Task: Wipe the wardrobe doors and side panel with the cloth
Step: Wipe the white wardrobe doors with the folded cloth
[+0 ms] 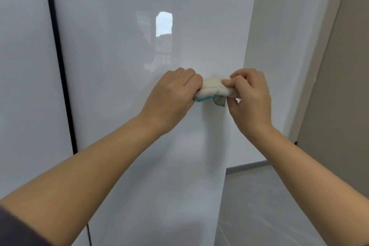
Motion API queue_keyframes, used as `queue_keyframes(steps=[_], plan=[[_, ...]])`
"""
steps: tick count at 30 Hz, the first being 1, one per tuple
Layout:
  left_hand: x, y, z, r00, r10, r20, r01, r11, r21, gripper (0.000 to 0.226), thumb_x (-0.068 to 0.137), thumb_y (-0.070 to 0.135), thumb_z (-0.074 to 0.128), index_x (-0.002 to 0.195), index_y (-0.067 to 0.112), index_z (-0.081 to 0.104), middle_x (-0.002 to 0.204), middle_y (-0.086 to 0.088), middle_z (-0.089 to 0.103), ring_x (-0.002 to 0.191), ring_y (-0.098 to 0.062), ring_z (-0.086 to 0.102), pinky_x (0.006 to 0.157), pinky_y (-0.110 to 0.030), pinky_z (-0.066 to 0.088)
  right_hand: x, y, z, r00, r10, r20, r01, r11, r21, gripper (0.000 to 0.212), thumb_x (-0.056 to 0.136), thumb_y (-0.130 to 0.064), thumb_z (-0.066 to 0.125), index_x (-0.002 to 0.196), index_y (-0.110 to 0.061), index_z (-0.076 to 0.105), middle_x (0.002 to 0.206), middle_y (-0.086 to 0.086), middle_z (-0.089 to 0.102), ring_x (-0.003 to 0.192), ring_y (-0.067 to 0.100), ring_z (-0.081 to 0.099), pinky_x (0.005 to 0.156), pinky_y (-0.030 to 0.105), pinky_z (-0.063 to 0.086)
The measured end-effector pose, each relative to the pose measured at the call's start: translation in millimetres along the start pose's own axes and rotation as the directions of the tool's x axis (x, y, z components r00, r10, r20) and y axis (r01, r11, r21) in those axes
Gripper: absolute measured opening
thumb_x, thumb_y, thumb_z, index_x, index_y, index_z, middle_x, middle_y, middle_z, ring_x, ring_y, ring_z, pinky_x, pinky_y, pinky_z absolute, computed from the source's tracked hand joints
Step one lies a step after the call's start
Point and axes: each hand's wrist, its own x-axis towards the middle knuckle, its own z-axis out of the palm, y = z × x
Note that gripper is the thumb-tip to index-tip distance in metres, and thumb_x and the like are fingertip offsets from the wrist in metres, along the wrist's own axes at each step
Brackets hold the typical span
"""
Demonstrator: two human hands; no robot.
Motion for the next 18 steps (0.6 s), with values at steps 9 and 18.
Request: queue_keyframes(steps=[9,18], plan=[[-21,3,50,0.983,0.181,0.032,-0.183,0.977,0.109,0.017,0.089,-0.007,0.053,0.089,0.000,0.069,0.089,-0.015,0.065,0.079,-0.032,0.061,0.073,-0.038,0.043,-31,28,36,0.996,-0.075,-0.048,0.077,0.997,0.022,0.018,0.079,0.004,0.067,0.093,-0.004,0.072,0.101,0.009,0.069,0.095,0.026,0.062,0.075,0.030,0.051],[-79,24,77,0.975,0.223,-0.004,-0.223,0.975,0.017,0.018,0.094,-0.002,0.056,0.089,0.001,0.073,0.091,-0.012,0.071,0.082,-0.028,0.068,0.076,-0.036,0.050,-106,38,49,0.997,-0.071,0.033,0.066,0.990,0.124,0.022,0.076,0.006,0.065,0.090,-0.010,0.060,0.105,0.004,0.057,0.094,0.026,0.055,0.077,0.025,0.045]])
